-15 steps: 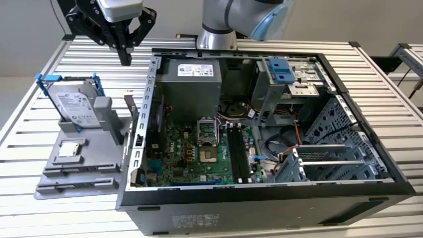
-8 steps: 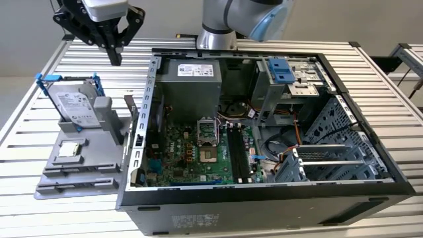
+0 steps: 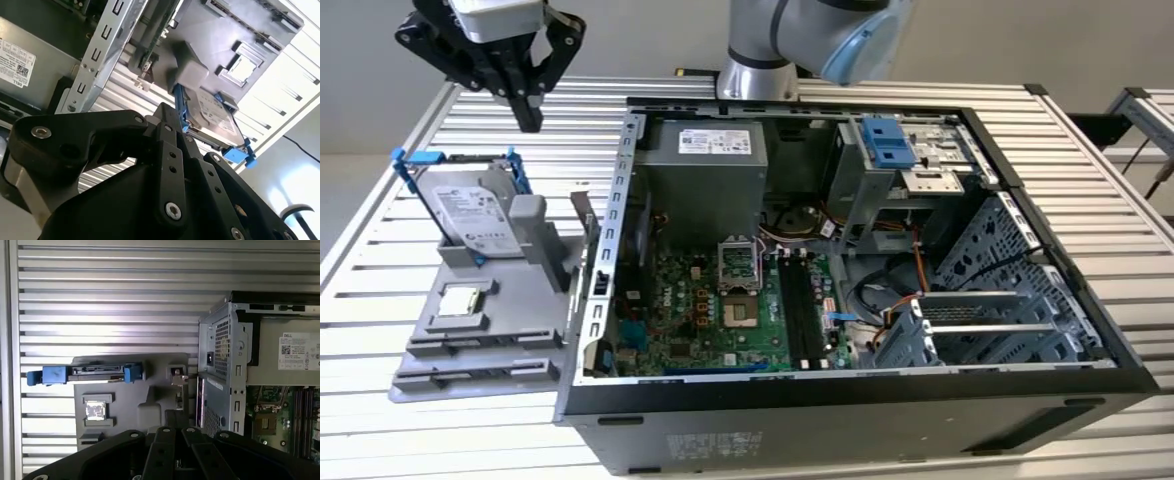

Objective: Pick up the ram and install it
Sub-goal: 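Reach for the ram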

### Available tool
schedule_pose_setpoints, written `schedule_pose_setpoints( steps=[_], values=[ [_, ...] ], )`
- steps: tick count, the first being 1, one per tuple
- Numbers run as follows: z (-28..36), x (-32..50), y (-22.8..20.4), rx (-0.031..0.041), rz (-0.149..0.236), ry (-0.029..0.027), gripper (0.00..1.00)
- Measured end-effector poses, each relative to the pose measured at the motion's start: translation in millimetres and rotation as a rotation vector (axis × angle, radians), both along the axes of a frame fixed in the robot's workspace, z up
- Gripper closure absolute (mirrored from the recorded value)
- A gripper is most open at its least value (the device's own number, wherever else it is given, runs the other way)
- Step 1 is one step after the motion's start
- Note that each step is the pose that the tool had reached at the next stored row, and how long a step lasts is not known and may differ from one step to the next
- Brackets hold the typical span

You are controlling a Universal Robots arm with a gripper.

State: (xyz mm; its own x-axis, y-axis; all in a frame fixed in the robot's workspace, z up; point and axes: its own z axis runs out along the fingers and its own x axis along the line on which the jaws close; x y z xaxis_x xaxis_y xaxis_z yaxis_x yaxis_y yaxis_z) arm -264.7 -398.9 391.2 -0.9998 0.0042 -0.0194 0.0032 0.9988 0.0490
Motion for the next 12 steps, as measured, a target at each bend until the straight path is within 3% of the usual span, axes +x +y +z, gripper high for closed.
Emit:
schedule_pose_setpoints(
  steps=[12],
  values=[
    [-0.1,-33.5,0.0,0.0,0.015,0.0,1.0]
  ],
)
